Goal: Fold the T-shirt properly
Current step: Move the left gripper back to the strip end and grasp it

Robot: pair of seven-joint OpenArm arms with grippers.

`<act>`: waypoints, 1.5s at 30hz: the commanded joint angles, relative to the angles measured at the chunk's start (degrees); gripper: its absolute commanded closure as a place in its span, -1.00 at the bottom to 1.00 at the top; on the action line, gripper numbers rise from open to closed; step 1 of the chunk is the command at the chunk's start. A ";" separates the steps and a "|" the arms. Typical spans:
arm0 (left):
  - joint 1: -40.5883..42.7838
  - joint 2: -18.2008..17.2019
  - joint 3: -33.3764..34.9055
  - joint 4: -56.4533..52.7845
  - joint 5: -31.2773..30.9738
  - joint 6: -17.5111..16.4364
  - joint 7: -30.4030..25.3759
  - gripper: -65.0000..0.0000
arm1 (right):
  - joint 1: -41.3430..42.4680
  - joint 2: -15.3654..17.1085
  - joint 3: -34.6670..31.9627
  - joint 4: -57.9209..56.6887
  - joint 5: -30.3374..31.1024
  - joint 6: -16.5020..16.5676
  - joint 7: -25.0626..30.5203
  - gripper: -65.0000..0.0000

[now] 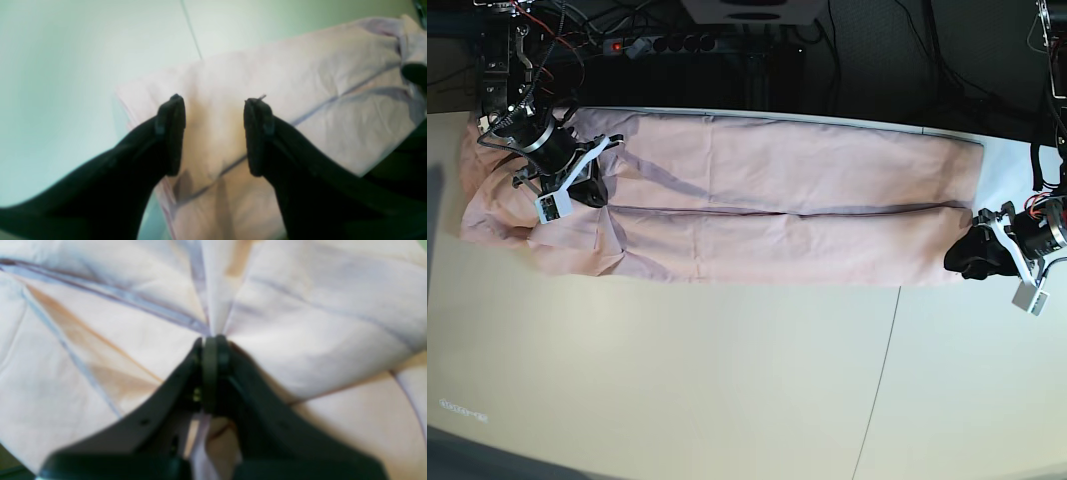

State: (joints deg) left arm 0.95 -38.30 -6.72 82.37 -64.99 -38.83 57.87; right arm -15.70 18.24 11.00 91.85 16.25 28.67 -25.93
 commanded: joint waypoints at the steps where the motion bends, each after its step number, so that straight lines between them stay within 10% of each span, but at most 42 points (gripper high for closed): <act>1: -0.74 -1.77 -0.83 0.98 -2.14 -1.17 1.18 0.02 | 0.28 0.66 0.39 0.68 0.22 3.91 0.90 1.00; 8: 0.17 -5.18 -0.85 -2.71 3.02 -1.17 -2.54 -0.30 | 0.28 0.66 0.39 0.68 0.24 3.91 0.90 1.00; 45: 0.22 0.85 -0.13 -17.90 -7.63 -1.17 4.07 -0.30 | 0.26 0.66 0.39 0.68 3.15 3.93 0.57 1.00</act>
State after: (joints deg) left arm 1.69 -36.64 -6.87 64.12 -73.95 -38.83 61.17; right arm -15.70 18.24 11.00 91.85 18.46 28.67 -26.24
